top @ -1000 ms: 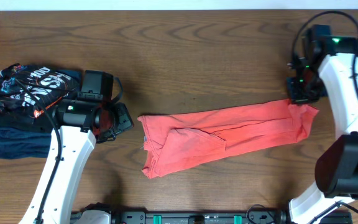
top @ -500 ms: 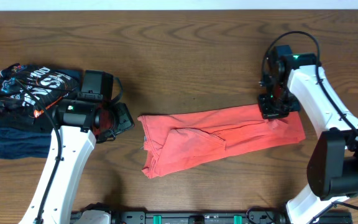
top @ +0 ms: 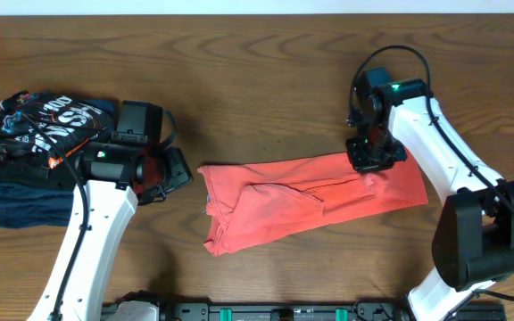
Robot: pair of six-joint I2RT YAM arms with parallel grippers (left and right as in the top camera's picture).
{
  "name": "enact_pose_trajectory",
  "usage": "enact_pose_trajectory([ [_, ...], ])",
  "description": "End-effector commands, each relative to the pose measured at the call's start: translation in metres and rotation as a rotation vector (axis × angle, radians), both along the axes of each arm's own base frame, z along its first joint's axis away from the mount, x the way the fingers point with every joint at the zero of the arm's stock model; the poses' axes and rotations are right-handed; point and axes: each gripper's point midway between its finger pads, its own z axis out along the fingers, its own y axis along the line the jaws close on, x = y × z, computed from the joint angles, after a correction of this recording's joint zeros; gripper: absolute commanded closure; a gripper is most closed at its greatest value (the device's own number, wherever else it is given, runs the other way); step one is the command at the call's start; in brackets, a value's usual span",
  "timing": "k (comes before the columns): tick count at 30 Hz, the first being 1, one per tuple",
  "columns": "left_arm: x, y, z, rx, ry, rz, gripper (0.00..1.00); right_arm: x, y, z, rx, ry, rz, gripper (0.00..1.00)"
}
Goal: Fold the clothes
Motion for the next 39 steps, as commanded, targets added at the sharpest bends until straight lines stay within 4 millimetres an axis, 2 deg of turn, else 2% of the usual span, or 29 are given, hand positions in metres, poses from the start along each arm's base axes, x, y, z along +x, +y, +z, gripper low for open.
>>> enact_pose_trajectory([
  [1,0.0,0.001,0.002,0.002,-0.005,-0.001,0.38,-0.003,0.014,0.004,0.053,-0.001,-0.006,0.62],
  [4,0.001,0.001,0.002,0.002,-0.006,-0.001,0.38,-0.001,0.026,0.004,0.112,-0.005,-0.006,0.4],
  [5,0.0,0.001,0.002,0.002,-0.005,-0.001,0.38,-0.001,0.028,0.004,0.124,-0.007,-0.006,0.37],
  [12,0.0,0.001,0.002,0.002,-0.005,-0.001,0.38,0.002,0.026,0.004,0.114,-0.018,0.003,0.37],
  [16,-0.001,0.002,0.002,0.003,0.0,-0.001,0.37,0.008,0.013,0.004,0.039,-0.049,0.008,0.4],
  [17,-0.001,0.002,0.001,0.003,0.003,-0.001,0.34,0.009,0.009,0.004,0.016,-0.059,0.008,0.42],
  [22,-0.007,-0.005,-0.004,-0.032,0.028,-0.024,0.28,0.024,-0.009,0.028,-0.071,-0.168,-0.042,0.41],
  [24,-0.009,-0.012,-0.01,-0.069,0.041,-0.035,0.28,0.031,-0.012,0.044,-0.064,-0.218,-0.055,0.39],
  [25,-0.011,-0.019,-0.015,-0.103,0.048,-0.05,0.27,0.033,-0.013,0.051,-0.057,-0.241,-0.064,0.35],
  [26,-0.012,-0.025,-0.019,-0.14,0.054,-0.067,0.27,0.035,-0.016,0.058,-0.05,-0.261,-0.074,0.15],
  [27,-0.013,-0.032,-0.024,-0.179,0.063,-0.083,0.27,0.035,-0.018,0.063,-0.047,-0.276,-0.082,0.04],
  [28,-0.015,-0.043,-0.031,-0.237,0.075,-0.109,0.26,0.035,-0.022,0.069,-0.044,-0.294,-0.093,0.01],
  [32,-0.024,-0.058,-0.056,-0.333,0.115,-0.142,0.25,0.034,-0.032,0.075,-0.045,-0.306,-0.119,0.01],
  [36,-0.028,-0.076,-0.07,-0.437,0.123,-0.229,0.23,0.032,-0.039,0.073,-0.051,-0.292,-0.137,0.01],
  [39,-0.029,-0.076,-0.083,-0.438,0.146,-0.23,0.23,0.031,-0.04,0.073,-0.053,-0.288,-0.14,0.01],
])
